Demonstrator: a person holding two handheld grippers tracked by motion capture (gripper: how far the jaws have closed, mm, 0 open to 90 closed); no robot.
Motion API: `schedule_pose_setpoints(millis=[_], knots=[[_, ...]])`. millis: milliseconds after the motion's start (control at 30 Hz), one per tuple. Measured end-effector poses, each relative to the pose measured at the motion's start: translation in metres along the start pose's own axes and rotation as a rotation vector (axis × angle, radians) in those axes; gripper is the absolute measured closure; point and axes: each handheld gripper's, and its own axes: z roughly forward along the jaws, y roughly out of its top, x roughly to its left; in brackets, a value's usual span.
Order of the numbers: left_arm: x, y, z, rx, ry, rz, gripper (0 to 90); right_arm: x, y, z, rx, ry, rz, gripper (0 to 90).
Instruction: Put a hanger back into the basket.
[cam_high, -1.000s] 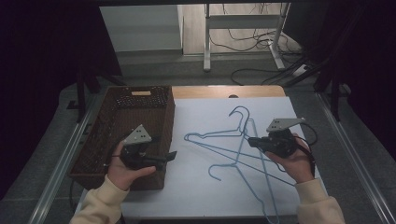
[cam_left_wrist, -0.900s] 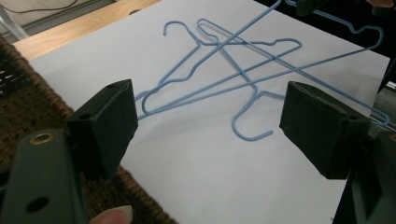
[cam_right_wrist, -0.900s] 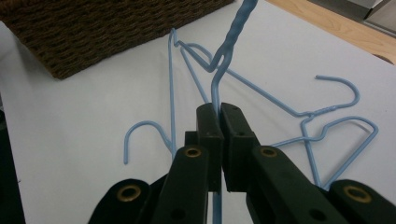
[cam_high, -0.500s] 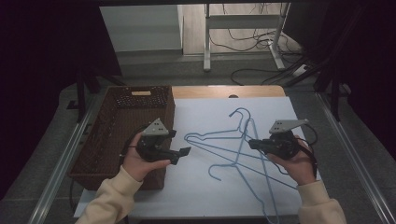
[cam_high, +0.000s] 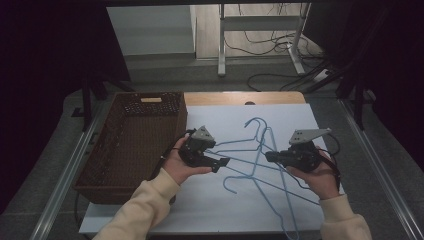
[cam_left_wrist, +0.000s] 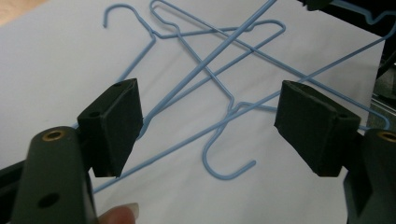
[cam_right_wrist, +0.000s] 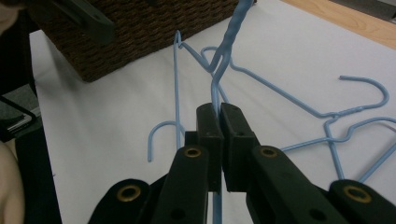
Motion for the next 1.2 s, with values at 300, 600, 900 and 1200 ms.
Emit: schedule_pose_setpoints(millis=[300,600,900,1200], knots=[[0.001,0.006,0.035,0.060,0.014,0.035,30.3,0.002,0.000,0.002,0.006,0.036,-0.007,87.6],[-0.004,0.003,0.052,0.111,0.066,0.146,67.6,0.002,0.001,0.001,-0.004,0.083,-0.005,87.5],[-0.016,0.002,0.047,0.179,0.019,0.257,79.9,-0.003,-0.003,0.003,0.014,0.038,-0.013,86.1],[-0.030,0.002,0.032,0.147,-0.075,0.251,85.6,-0.010,-0.008,0.000,-0.056,-0.020,0.018,66.8]])
